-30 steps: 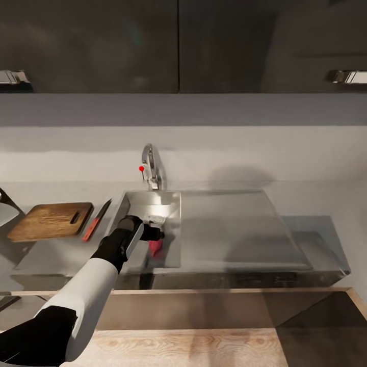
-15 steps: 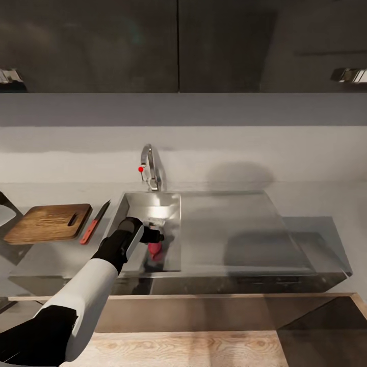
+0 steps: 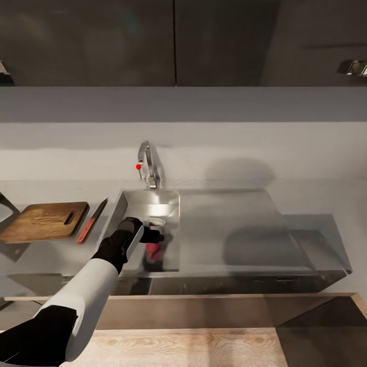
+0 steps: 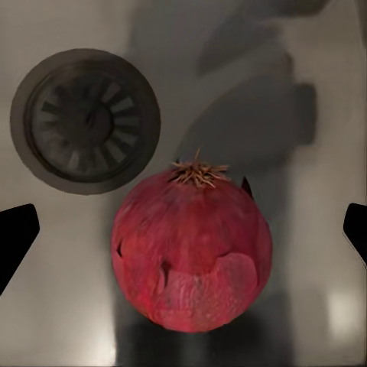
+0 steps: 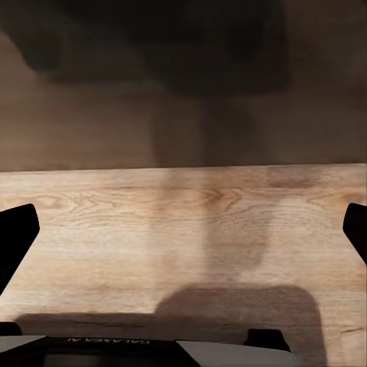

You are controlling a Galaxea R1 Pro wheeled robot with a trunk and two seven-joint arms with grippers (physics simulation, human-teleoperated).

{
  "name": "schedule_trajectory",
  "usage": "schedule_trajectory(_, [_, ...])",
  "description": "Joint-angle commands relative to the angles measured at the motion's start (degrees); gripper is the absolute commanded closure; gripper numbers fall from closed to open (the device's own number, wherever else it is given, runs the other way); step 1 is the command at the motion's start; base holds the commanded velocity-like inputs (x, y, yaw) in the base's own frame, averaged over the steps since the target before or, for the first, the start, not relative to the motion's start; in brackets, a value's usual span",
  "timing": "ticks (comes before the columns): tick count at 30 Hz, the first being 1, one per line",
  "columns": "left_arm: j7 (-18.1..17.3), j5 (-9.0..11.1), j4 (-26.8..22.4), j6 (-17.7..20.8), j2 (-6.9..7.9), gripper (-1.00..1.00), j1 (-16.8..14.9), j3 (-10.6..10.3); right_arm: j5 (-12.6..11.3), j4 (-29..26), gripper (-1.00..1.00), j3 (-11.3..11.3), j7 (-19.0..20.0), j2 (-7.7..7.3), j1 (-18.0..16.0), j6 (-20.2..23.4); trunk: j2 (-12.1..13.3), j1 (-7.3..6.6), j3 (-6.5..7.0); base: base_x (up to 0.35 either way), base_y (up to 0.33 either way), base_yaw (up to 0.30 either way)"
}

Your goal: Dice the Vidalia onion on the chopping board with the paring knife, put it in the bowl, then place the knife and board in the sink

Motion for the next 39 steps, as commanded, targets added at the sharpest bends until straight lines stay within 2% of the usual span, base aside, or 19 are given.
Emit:
schedule_trajectory(1, [-0.01,0.14,-0.03,0.26,0.02,-1.00,-0.04,-0.08,0.61,0.04,-1.00,-0.34,-0.30,0.00,-0.04,-0.13,-0.08,0.02,-0.17,0.082,-0.079,0.000])
schedule_trajectory(10, [-0.01,0.12,0.03,0.26,0.03,-1.00,-0.04,-0.08,0.61,0.04,-1.00,-0.34,-0.34,0.04,-0.04,-0.10,-0.08,0.02,-0.96,0.093,-0.087,0.000])
schedule_trajectory(18, [-0.01,0.10,0.35,0.26,0.03,-1.00,-0.04,-0.08,0.61,0.04,-1.00,-0.34,-0.34,-0.03,-0.04,-0.12,-0.08,0.02,-1.05,0.040,-0.044,0.000])
schedule_trajectory(27, [-0.01,0.07,0.37,0.26,0.51,-1.00,-0.04,-0.08,0.61,0.04,-1.00,-0.34,-0.34,-0.04,-0.04,-0.10,-0.08,0.02,-1.05,-0.147,-0.002,0.000])
schedule_trajectory(39, [-0.01,0.07,0.01,0.26,0.69,-1.00,-0.04,-0.02,0.61,0.04,-1.00,-0.34,-0.34,-0.04,-0.04,-0.08,-0.08,0.02,-1.05,-0.014,0.000,0.000])
